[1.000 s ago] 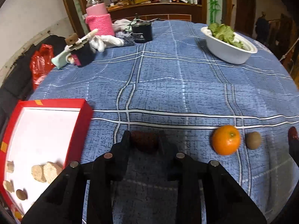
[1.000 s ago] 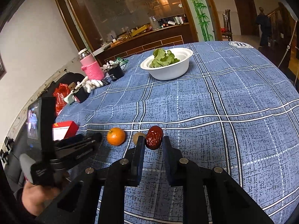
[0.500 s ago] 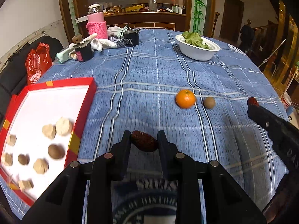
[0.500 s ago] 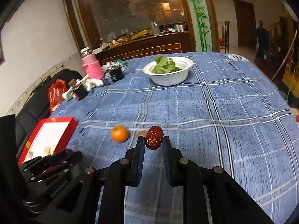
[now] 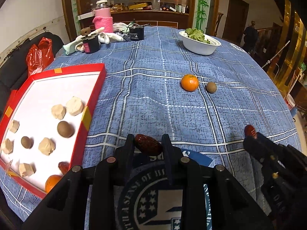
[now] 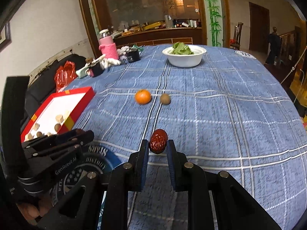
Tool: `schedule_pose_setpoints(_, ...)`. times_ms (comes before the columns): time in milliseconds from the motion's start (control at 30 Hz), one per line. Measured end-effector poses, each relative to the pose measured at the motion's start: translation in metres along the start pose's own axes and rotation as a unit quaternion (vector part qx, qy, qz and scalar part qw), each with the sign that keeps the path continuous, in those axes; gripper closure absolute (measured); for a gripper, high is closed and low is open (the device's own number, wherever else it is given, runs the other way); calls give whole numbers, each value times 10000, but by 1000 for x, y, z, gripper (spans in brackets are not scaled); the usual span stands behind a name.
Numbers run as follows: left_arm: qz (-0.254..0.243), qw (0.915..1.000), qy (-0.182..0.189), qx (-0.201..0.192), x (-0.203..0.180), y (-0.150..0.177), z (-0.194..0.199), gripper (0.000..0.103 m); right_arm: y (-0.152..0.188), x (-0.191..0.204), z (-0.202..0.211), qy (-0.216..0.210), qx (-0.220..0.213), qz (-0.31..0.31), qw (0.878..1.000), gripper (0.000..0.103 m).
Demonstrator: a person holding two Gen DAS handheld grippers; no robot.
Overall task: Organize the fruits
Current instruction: 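Lift both red dates and carry them over the red box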
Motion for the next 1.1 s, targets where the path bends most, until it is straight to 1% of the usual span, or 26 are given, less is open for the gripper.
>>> schedule_pose_setpoints(233,141,9999,-33,-68,19,0,10,77,3,23,0,-156,68,197,9997,84)
schedule_pose_setpoints(400,294,9994,-135,-134,39,-3,17,77,3,43,-1,-326,109,338,9988,84)
schedule_pose_setpoints(700,702,9957,-553,-236,99,-7,24,77,-5,90,-7,-693,74,602,9957,84)
schedule_pose_setpoints(833,900,9925,-771,-284,130,-8,26,77,-9,121,-12,-936,46,773,9926,84)
schedule_pose_setpoints(1100,1169,9864,-1097,-371,178,-11,28,77,-18,176,-21,-1319,-14,1024,9860,84)
Point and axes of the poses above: each gripper's, at about its wrist camera, not at the fingertips, and z roughly against the way its jaws point, x to its left, y to its underside, the point moved 4 cm from there along -z, roughly the way its jaws point, and after that the axes turned 11 degrees about -x, right-handed, at the moved point
